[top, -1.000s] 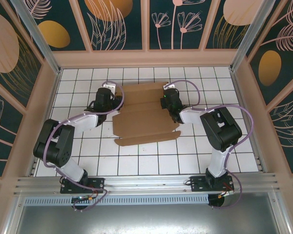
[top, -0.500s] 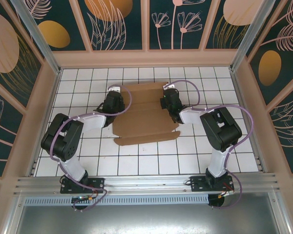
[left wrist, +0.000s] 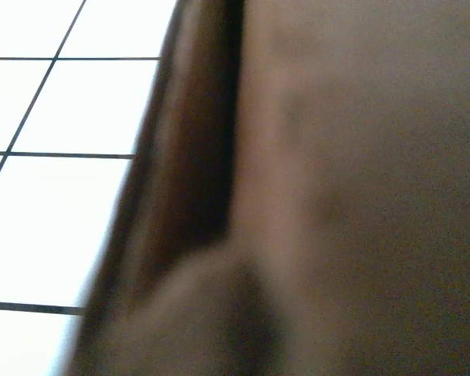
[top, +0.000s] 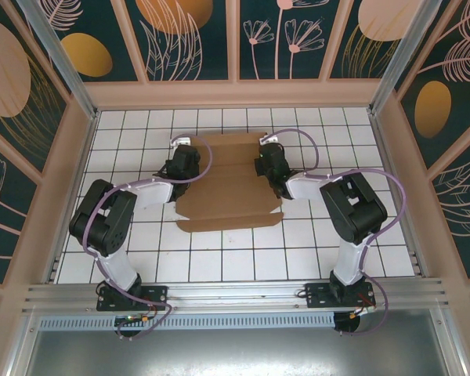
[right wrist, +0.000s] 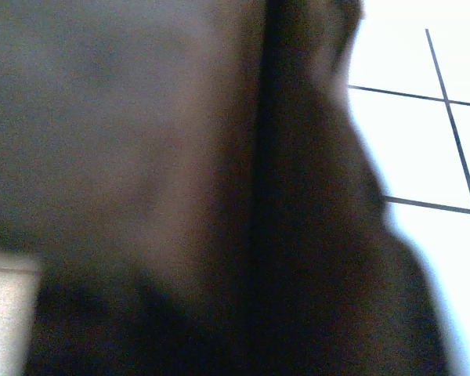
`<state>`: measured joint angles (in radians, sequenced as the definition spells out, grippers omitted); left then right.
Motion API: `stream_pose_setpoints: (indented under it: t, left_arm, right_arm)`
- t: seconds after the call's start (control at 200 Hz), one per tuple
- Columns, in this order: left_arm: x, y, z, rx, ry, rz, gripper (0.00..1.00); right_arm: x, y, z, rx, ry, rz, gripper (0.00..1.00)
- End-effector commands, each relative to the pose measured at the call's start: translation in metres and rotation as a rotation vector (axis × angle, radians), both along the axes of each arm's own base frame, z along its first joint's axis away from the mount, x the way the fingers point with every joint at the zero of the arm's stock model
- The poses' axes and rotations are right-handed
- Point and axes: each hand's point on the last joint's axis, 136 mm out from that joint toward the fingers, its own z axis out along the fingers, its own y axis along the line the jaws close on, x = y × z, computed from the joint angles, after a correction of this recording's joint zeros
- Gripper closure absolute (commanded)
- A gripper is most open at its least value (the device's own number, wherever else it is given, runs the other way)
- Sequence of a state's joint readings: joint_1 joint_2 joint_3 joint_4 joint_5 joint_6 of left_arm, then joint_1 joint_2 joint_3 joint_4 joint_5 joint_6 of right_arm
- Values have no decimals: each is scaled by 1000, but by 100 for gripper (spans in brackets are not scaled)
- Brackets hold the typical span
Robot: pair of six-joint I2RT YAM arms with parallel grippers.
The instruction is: Fold the paper box
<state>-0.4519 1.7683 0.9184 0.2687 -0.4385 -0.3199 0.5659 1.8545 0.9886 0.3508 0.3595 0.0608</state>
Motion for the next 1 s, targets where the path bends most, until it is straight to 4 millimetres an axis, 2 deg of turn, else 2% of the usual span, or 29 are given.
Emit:
stream_pose_setpoints:
  t: [0.0,0.07,0.185,0.23,0.275,0.315,0.34,0.355,0.41,0.53,0.67,0.801,0.891,0.991]
  left_arm:
    - [-5,18,-5,38,15,70,93]
    - [-5,19,-8,40,24,77,100]
    - [-5,20,-13,35,32,85,100]
    - [-5,15,-11,11,22,65,89]
    - [-6,13,-5,-15,5,59,72]
    - [-9,11,0,-43,-11,48,62]
    - [-10,9,1,-58,-19,33,58]
    - [-11,7,11,-80,-44,20,56]
    - [-16,2,23,-134,-81,-13,47]
    - [-28,-6,39,-216,-130,-65,35]
    - [-40,-5,52,-251,-176,-92,28]
    - [-51,-9,64,-283,-207,-143,25]
    - [-62,-11,74,-302,-240,-191,24]
    - [-78,-14,93,-343,-310,-252,26]
  right_arm:
    - [-20,-27,-33,-136,129,-59,100]
    - [-20,-31,-31,-138,126,-81,100]
    - [-18,-34,-29,-136,123,-110,100]
    - [-19,-33,-29,-134,125,-105,100]
    - [-19,-33,-29,-131,125,-101,96]
    - [-19,-32,-27,-122,122,-96,93]
    - [-20,-31,-26,-115,121,-89,91]
    - [-19,-31,-25,-108,118,-86,89]
    - [-20,-30,-21,-92,105,-80,84]
    - [-22,-27,-13,-60,78,-57,68]
    - [-25,-24,-3,-26,44,-23,46]
    - [-31,-19,11,26,-2,22,25]
    - [-39,-14,25,73,-47,70,19]
    - [-51,-11,44,129,-123,125,17]
